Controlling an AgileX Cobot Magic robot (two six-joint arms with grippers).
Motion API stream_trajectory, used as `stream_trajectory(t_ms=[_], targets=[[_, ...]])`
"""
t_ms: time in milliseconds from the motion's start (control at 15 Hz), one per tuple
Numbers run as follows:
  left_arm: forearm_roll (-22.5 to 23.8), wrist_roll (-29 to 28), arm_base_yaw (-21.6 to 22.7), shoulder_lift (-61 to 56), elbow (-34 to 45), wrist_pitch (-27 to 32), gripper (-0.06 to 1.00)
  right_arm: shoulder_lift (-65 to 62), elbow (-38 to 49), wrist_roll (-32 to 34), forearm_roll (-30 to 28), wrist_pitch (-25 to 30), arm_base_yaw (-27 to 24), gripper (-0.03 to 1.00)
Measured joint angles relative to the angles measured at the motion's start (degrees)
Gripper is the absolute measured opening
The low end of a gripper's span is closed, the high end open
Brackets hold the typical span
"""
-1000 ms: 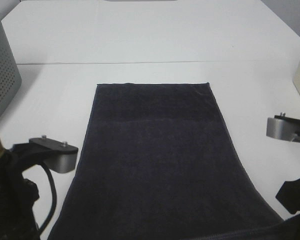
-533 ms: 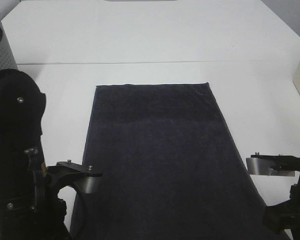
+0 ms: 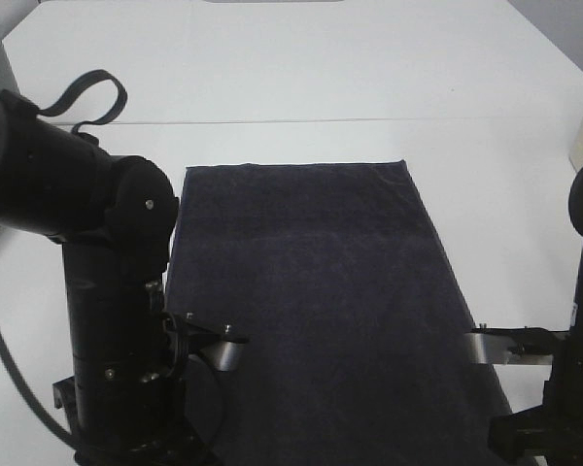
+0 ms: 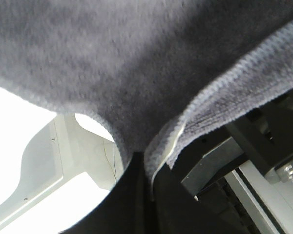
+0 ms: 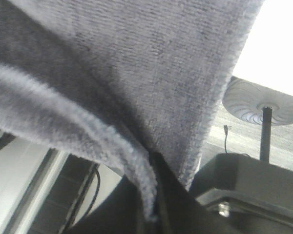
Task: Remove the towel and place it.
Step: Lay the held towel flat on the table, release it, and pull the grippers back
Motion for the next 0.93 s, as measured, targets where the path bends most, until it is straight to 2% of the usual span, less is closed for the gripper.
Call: stream_trajectory(t_ms=[133,333,467,533,667,800,867,933], targets=[[-0.69,0.63,0.00,0.92,-0.86,1.03,0.00,0.00,0.00,-0.40,0.69,-0.29,0.00,0.01],[-4.13,2.81,0.00,0.97,-0.86,2.29,0.03,0.00,0.00,-2.92,4.47,-0.29,0.00,0.01],[-5.33,3.38,0.00,0.97,-0.86,2.41,0.12,0.00,0.00,-4.41,6.65,-0.29,0.00,0.03],[-6.42,3.50,0.00,1.03,-0.86,2.41,0.18,0.00,0.00,-4.47,7.05,-0.29,0.00,0.08],[-8.82,3.27,0.00,1.03,-0.86,2.46,0.43,0.00,0.00,-4.47,7.85,-0.29,0.00,0.28],[-9.34,2.46,0.00,1.03,-0.86,3.04,0.70,0.00,0.00,-4.35,8.37,-0.11,0.00,0.56],[-9.34,2.29,0.00,1.03,-0.86,4.01,0.77,0.00,0.00,-4.35,8.37,0.11,0.00,0.66],[-9.34,2.29,0.00,1.03,-0.86,4.81,0.80,0.00,-0.06,-4.35,8.37,0.57,0.00,0.70]])
